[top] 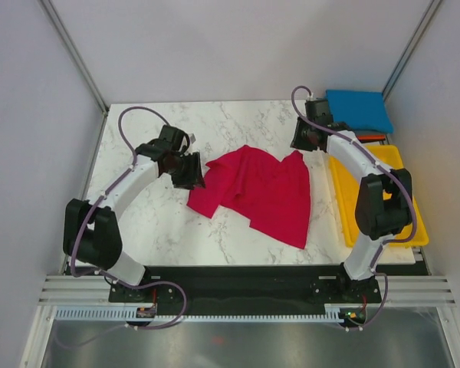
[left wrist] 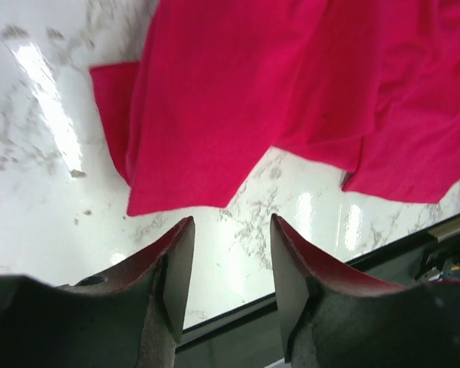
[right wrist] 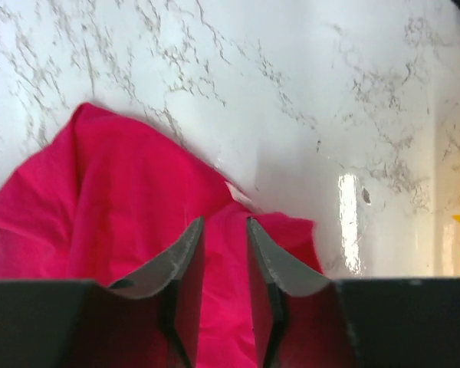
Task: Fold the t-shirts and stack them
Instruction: Flatten the tshirt out
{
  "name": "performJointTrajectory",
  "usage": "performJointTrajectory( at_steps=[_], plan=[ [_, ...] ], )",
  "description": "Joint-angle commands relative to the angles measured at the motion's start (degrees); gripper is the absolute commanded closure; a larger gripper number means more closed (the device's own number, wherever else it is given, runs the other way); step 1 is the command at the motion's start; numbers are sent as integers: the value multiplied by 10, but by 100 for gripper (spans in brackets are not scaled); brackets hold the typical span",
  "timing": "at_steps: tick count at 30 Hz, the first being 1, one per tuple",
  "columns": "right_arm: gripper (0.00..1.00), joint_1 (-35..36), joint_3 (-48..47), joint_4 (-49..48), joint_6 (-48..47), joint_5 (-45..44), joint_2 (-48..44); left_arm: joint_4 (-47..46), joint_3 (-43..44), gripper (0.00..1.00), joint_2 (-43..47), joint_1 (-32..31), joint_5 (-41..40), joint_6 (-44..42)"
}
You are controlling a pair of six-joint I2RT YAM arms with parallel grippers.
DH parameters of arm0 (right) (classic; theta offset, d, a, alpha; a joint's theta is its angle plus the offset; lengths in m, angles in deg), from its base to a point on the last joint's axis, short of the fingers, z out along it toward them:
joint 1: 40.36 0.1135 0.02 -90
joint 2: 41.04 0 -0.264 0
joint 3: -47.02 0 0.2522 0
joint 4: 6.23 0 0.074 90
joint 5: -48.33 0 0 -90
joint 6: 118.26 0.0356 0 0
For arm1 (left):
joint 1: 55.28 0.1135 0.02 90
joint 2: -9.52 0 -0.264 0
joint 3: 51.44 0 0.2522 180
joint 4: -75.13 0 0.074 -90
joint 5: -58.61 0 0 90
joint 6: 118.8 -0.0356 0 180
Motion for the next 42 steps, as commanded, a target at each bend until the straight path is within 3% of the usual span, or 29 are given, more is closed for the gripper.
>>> performJointTrajectory(
  at_steps=[1,4,8,12,13,18,20,24,30,31,32,34,35,38,42],
  plan=[
    [64,-2,-54,-2,-3,-11,-2,-70,-67,47,27,-5,47,29],
    [53,-1,-39,20,12,-21,-26,-95,-104,36,15,-10,42,42],
    [51,-2,3,93,62,-66,-82,-119,-126,36,-21,-19,29,54],
    [50,0,126,142,138,-59,-188,-144,-147,39,-35,-22,2,78],
    [50,5,153,140,169,-51,-211,-162,-150,42,-40,-22,5,83],
    [49,38,292,143,234,-28,-323,-160,-122,93,-48,-21,28,87],
    [48,67,319,147,257,-28,-349,-147,-91,98,-37,-17,28,85],
    [47,111,380,124,267,-44,-386,-119,-17,98,-51,6,28,68],
    [47,125,389,122,261,-49,-370,-43,107,98,-94,39,20,34],
    [47,125,389,120,260,-50,-367,-43,102,94,-86,32,11,37],
    [46,125,391,115,260,-49,-366,-44,78,77,-77,27,2,41],
    [46,125,394,94,258,-37,-357,-59,19,56,-46,0,-48,61],
    [46,125,394,93,258,-35,-357,-59,-4,51,-35,-13,-48,61],
    [46,126,384,87,244,-28,-341,-76,-69,46,-7,-68,-85,61],
    [47,126,384,84,232,-29,-347,-115,-117,48,6,-139,-138,46]
  ],
)
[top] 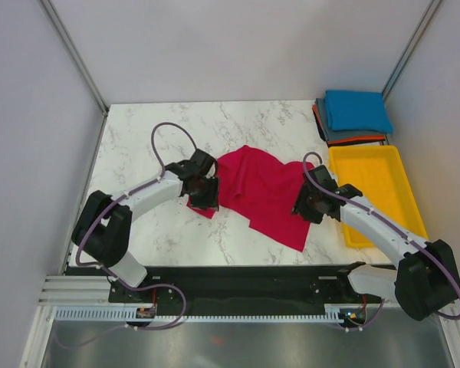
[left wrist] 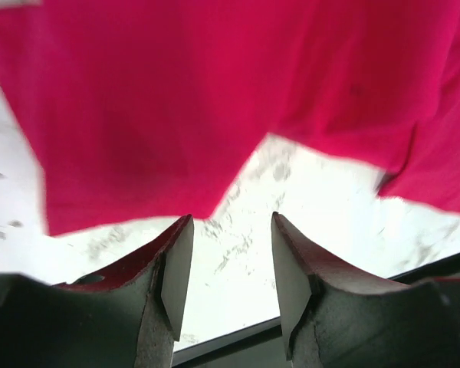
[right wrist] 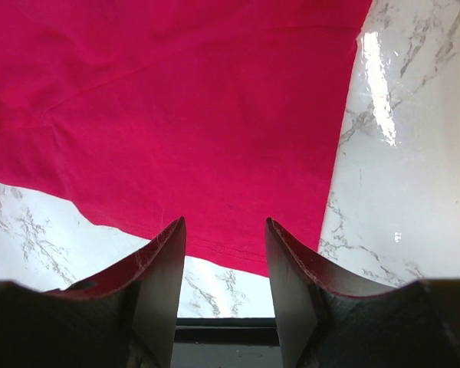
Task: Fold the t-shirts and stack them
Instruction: Flatten the tshirt out
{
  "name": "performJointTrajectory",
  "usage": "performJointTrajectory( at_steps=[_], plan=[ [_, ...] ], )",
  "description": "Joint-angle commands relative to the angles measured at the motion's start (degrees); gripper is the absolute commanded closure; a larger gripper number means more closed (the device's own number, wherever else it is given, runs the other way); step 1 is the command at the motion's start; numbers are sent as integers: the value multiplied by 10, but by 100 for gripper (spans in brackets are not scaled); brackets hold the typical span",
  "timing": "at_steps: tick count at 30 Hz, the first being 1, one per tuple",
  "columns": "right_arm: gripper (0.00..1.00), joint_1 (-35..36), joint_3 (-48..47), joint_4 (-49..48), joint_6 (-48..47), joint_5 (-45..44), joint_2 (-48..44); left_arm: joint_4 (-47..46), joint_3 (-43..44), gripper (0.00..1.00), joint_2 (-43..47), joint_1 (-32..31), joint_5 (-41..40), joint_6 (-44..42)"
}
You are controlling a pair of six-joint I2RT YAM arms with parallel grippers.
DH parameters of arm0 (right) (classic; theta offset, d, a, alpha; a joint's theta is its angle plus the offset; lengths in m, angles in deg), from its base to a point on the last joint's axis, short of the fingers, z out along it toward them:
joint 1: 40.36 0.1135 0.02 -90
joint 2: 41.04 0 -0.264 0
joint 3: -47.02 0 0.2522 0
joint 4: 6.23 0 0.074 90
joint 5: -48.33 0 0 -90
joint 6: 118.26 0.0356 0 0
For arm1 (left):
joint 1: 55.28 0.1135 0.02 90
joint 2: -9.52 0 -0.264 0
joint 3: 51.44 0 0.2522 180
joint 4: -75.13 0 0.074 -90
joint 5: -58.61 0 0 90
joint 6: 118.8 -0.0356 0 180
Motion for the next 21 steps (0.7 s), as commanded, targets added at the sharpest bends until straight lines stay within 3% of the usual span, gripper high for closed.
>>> performJointTrajectory(
  at_steps=[1,6,13,15,16,17,19,21],
  plan=[
    [46,2,-3,-20,-12,1,-10,-37,-30,49,28,-55,-78,-15],
    [46,3,21,-37,-18,0,-25,-35,-32,51,-25,-66,-113,-2],
    [46,3,31,-36,-23,-9,-39,-39,-24,53,-73,-74,-102,-5],
    [46,3,29,-37,-23,-10,-42,-40,-24,60,-80,-78,-90,-14],
    [46,3,29,-36,-24,-10,-43,-40,-25,69,-80,-78,-86,-15],
    [46,3,29,-37,-24,-12,-43,-38,-24,86,-80,-78,-78,-19],
    [46,3,27,-37,-26,-12,-42,-7,-1,98,-69,-78,-74,-17],
    [46,3,23,-37,-28,-9,-40,19,25,98,-55,-77,-78,-17]
  ],
)
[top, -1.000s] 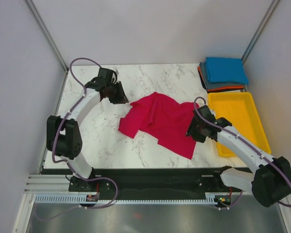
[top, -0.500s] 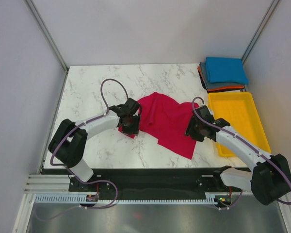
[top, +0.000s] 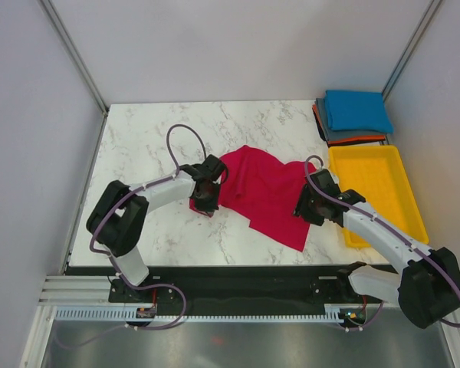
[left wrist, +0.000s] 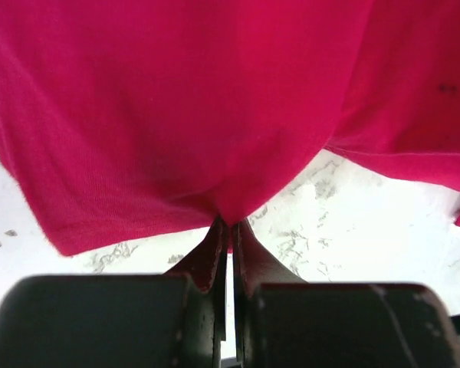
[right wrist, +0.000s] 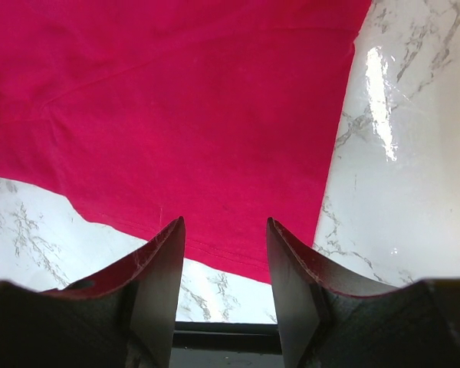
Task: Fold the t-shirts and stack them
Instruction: Flatten the tshirt out
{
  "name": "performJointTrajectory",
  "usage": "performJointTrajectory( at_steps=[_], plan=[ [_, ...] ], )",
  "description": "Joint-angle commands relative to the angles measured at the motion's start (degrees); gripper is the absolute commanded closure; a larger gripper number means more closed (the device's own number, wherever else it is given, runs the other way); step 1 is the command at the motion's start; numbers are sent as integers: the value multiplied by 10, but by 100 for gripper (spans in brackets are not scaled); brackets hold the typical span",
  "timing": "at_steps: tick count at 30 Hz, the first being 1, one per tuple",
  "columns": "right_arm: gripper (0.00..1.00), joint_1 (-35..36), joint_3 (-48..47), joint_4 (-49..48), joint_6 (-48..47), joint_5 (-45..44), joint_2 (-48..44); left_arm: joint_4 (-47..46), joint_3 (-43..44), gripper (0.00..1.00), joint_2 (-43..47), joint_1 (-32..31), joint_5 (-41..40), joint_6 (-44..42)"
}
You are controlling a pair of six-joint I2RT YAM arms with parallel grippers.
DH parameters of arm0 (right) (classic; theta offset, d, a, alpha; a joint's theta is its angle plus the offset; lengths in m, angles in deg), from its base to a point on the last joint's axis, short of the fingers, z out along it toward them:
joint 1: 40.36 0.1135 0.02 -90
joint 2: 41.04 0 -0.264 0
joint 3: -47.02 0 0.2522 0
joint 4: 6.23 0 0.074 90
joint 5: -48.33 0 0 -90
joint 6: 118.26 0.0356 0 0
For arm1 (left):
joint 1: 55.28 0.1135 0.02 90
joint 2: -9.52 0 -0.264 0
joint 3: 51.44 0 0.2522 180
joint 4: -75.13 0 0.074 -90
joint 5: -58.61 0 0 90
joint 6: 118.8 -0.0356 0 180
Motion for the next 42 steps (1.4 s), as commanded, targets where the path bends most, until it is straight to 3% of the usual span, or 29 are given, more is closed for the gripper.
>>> performJointTrajectory(
  at_steps=[1,6,7,10,12,16,17,20,24,27,35,42],
  plan=[
    [45,2,-9,-11,-7,-8,-9,53,74,98,24,0,1,-12],
    [46,3,-7,-13,-6,-8,-14,121,207,98,-2,67,-23,-46],
    [46,3,-4,-14,-4,-9,-14,128,252,98,-14,106,-16,-56],
    [45,3,15,-18,4,-6,-14,157,360,98,-80,174,13,-64],
    [45,3,19,-20,9,-5,-12,171,411,96,-134,196,-17,-69],
    [45,3,9,-9,6,-6,1,286,589,51,-239,252,-72,-45],
    [45,3,5,-4,5,-8,2,300,593,50,-240,251,-94,-48],
    [44,3,1,17,17,-15,-4,261,495,46,-173,236,-70,-53],
    [44,4,7,61,78,-2,-19,130,230,41,-42,225,41,-28],
    [45,13,30,66,126,-3,-55,63,122,39,15,225,74,-8],
    [47,44,98,72,225,-15,-93,41,84,37,42,225,101,-1],
    [47,66,114,101,252,-37,-113,41,88,36,52,225,107,-10]
  ],
)
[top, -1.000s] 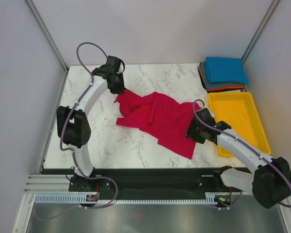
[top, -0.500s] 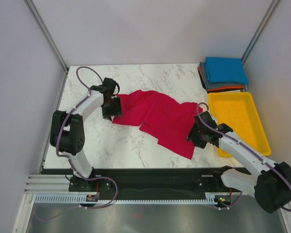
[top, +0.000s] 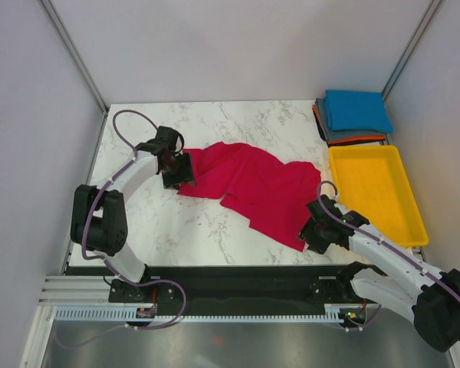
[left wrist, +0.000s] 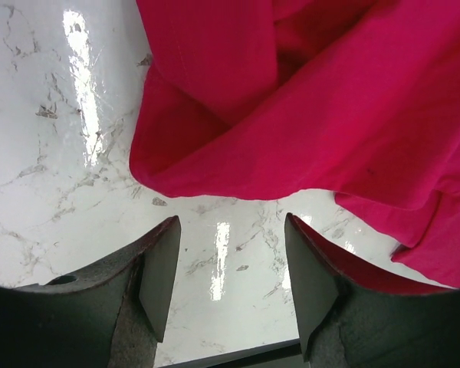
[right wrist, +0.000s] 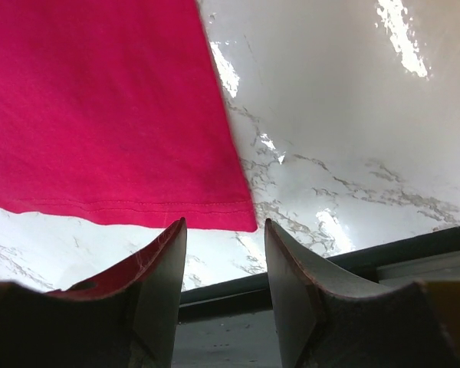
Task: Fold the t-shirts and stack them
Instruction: Flatten the tshirt out
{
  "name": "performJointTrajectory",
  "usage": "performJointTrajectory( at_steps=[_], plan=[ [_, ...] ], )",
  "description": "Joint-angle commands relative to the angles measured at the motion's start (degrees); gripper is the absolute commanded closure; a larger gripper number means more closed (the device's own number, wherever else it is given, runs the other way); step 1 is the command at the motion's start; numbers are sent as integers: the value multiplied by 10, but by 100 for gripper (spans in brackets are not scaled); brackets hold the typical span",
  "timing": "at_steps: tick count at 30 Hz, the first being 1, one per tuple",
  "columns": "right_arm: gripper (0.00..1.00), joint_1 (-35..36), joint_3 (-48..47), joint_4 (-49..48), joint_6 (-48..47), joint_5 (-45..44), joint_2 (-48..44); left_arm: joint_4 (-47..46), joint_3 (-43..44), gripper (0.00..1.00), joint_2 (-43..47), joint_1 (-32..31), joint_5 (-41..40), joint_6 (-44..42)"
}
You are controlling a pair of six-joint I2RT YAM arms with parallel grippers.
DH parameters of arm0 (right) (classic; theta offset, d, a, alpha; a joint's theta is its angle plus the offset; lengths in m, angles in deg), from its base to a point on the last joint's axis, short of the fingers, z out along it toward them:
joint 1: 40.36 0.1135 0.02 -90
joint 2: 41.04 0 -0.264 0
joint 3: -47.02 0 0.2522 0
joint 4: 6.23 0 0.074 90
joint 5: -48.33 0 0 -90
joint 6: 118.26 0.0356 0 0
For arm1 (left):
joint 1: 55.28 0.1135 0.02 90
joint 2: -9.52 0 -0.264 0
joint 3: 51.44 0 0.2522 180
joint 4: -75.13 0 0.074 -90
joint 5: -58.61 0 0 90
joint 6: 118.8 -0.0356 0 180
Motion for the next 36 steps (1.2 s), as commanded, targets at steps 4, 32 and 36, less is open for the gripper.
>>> performJointTrajectory(
  at_steps=[4,32,36],
  plan=[
    [47,29,24,-10,59,-16,-1,-20,7,35,11,1,17,5],
    [100,56,-309,63,-133,-242,-3,-45,-58,18,35,42,39,22],
    [100,56,-324,81,-134,-276,-26,-87,-91,21,27,89,70,75]
  ],
)
